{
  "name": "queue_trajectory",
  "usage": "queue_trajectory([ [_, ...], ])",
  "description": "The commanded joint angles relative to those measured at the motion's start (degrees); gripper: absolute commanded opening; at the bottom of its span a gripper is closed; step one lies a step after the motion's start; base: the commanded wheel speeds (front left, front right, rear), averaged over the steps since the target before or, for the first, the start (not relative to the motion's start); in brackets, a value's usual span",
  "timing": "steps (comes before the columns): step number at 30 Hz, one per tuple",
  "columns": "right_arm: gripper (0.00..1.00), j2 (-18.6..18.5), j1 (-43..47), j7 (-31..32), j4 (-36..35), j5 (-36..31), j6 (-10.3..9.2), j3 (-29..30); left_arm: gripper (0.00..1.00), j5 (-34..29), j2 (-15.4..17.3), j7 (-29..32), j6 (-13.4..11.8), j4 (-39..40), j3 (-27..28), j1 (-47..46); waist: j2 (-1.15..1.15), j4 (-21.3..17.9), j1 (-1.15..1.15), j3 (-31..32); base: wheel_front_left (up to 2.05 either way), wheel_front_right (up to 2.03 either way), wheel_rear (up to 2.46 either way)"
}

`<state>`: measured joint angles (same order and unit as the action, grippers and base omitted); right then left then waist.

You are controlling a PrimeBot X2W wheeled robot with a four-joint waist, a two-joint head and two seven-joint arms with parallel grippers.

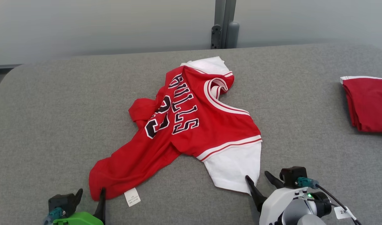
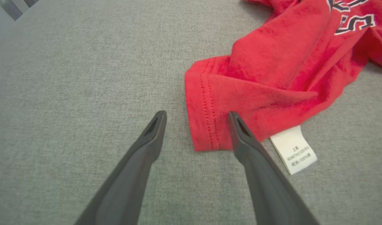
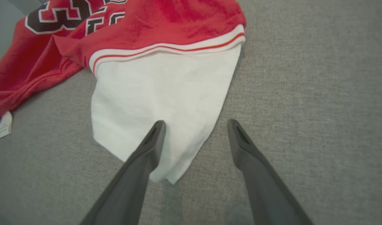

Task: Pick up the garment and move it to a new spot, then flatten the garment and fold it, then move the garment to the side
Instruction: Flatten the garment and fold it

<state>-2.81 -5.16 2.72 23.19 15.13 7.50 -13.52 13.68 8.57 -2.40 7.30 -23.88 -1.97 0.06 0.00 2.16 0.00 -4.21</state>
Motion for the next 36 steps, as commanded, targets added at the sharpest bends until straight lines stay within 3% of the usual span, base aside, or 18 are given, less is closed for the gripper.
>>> queue_trajectory([
  [1, 1.00, -0.2, -0.8, 0.4, 0.0, 0.3, -0.02, -0.2, 1.00, 0.8, 0.1, 0.8, 0.0, -0.4, 0.0, -1.4, 0.00, 0.5, 0.00, -1.9, 0.00, 0.00, 0.00],
  [12, 1.00, -0.1, -2.4, 1.5, -0.2, 2.6, -0.02, -3.0, 1.00, 6.0, 0.7, 4.7, 0.3, 0.3, -5.0, -2.3, 0.00, 0.9, 0.00, -5.0, 0.00, 0.00, 0.00],
  [13, 1.00, -0.1, -2.5, 1.8, 0.0, 3.1, -0.02, -3.6, 0.64, 6.6, 0.8, 4.9, 0.3, 0.4, -5.8, -2.4, 0.00, 1.0, 0.00, -5.1, 0.00, 0.00, 0.00],
  [14, 0.89, -0.1, -2.7, 2.3, 0.3, 3.7, 0.00, -4.3, 0.32, 7.0, 1.0, 4.6, 0.3, 0.6, -6.4, -2.4, 0.00, 1.0, 0.00, -5.2, 0.00, 0.00, 0.00],
  [15, 0.31, -0.1, -3.0, 1.8, 0.2, 4.3, 0.00, -4.3, 0.00, 7.5, 1.3, 4.7, 0.3, 0.5, -6.9, -2.4, 0.00, 0.9, 0.00, -5.3, 0.00, 0.00, 0.00],
  [16, 0.00, -0.2, -3.2, 1.5, 0.2, 4.9, 0.00, -4.6, 0.00, 8.2, 1.6, 4.9, 0.3, 0.6, -7.7, -2.5, 0.00, 0.8, 0.00, -5.3, 0.00, 0.00, 0.00],
  [21, 0.00, -0.2, -4.2, -0.5, -1.7, 10.9, 0.00, -3.9, 0.00, 12.8, 3.1, 3.3, 0.2, 4.2, -8.9, -1.3, 0.00, -0.4, 0.00, -4.1, 0.00, 0.00, 0.00],
  [25, 0.00, -0.8, -3.8, -1.2, -8.1, 17.3, -0.01, 0.5, 0.00, 20.3, 4.8, 3.5, 0.2, 13.7, -8.5, 1.9, 0.00, -2.3, 0.00, -2.6, 0.00, 0.00, 0.00],
  [31, 0.00, -4.1, -1.0, 2.0, -28.4, 25.9, 0.00, 9.4, 0.00, 31.4, 8.4, 7.1, 0.1, 38.6, -5.1, 6.8, 0.00, -4.8, 0.00, -1.1, 0.00, 0.00, 0.00],
  [36, 0.00, -4.8, -3.7, 8.4, -46.1, 31.3, 0.00, 17.7, 0.00, 37.4, 10.9, 12.6, -2.9, 57.5, -0.9, 6.5, 0.00, -7.6, 0.00, -2.0, 0.00, 0.00, 0.00],
])
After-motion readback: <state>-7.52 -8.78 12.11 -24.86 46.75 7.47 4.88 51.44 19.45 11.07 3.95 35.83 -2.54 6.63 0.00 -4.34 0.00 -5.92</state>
